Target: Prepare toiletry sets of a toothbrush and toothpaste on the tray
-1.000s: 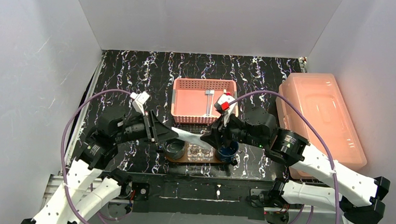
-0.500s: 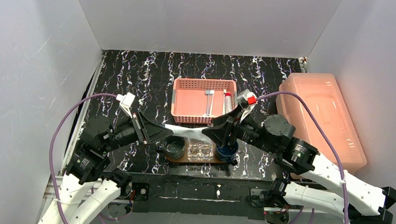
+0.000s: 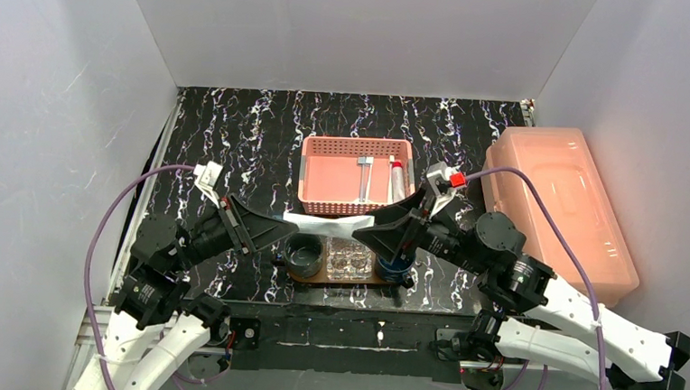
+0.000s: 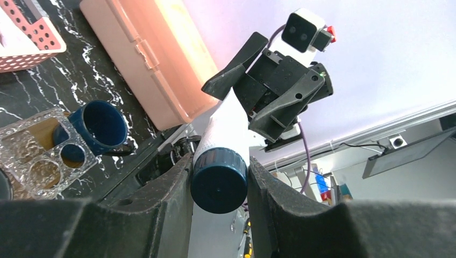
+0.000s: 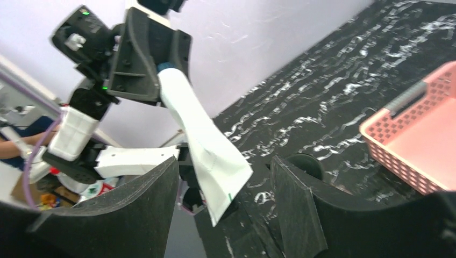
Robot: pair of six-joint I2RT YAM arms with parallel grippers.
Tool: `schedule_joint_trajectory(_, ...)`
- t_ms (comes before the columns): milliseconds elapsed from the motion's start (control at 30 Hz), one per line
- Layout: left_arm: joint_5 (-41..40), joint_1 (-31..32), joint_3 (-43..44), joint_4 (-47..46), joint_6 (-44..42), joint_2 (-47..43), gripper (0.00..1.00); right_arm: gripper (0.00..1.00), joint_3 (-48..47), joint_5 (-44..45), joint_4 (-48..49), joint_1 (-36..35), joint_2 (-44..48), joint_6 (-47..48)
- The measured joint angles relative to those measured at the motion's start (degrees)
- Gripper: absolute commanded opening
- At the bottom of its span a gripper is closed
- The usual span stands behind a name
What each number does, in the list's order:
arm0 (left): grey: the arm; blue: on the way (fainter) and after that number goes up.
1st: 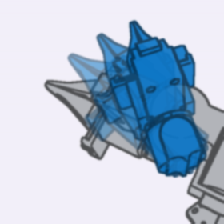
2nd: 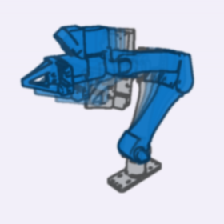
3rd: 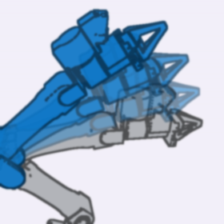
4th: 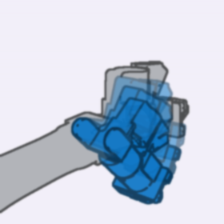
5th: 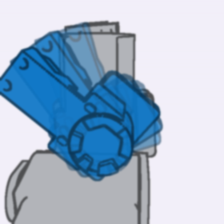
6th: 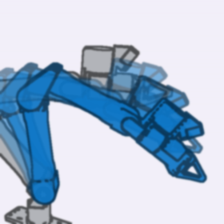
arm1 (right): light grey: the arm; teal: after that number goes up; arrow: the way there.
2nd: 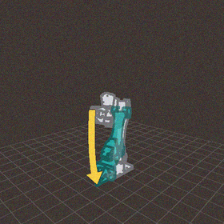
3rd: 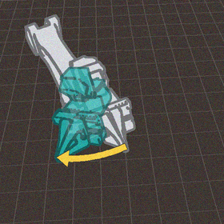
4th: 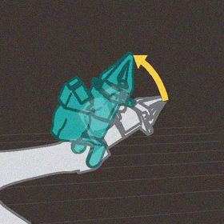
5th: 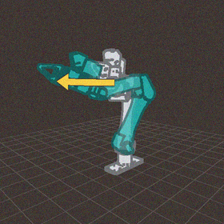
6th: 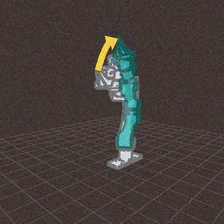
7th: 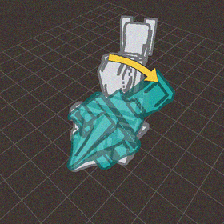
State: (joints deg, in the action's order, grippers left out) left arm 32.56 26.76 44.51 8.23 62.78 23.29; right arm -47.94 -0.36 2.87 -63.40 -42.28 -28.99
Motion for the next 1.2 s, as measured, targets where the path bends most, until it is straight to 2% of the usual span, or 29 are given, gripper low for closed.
schedule_joint_trajectory(233, 1.0, 0.0, -3.1, -5.3, 3.4, -0.3, 0.00, 0.66, 3.2, -5.6, 7.9, 0.0, 0.5, -4.2)
schedule_joint_trajectory(533, 1.2, 0.0, -3.5, -8.0, 3.9, -1.4, 0.00, 0.51, 4.2, -7.6, 13.8, 0.0, -0.3, -7.3)
schedule_joint_trajectory(833, 1.5, 0.0, -3.5, -8.3, 3.9, -1.7, 0.00, 0.24, 5.0, -8.4, 17.3, 0.0, -2.5, -9.2)
schedule_joint_trajectory(967, 1.5, 0.0, -3.5, -8.3, 3.9, -2.0, 0.00, 0.01, 5.8, -9.1, 19.1, 0.0, -2.6, -10.5)
schedule_joint_trajectory(1167, 1.5, 0.0, -3.5, -9.4, 3.7, -2.1, 0.01, 0.01, 6.2, -9.5, 20.8, 0.0, -2.8, -11.8)
schedule_joint_trajectory(1200, 1.5, 0.0, -3.5, -9.3, 3.7, -2.1, 0.07, 0.01, 6.4, -9.5, 21.1, 0.0, -2.8, -11.8)
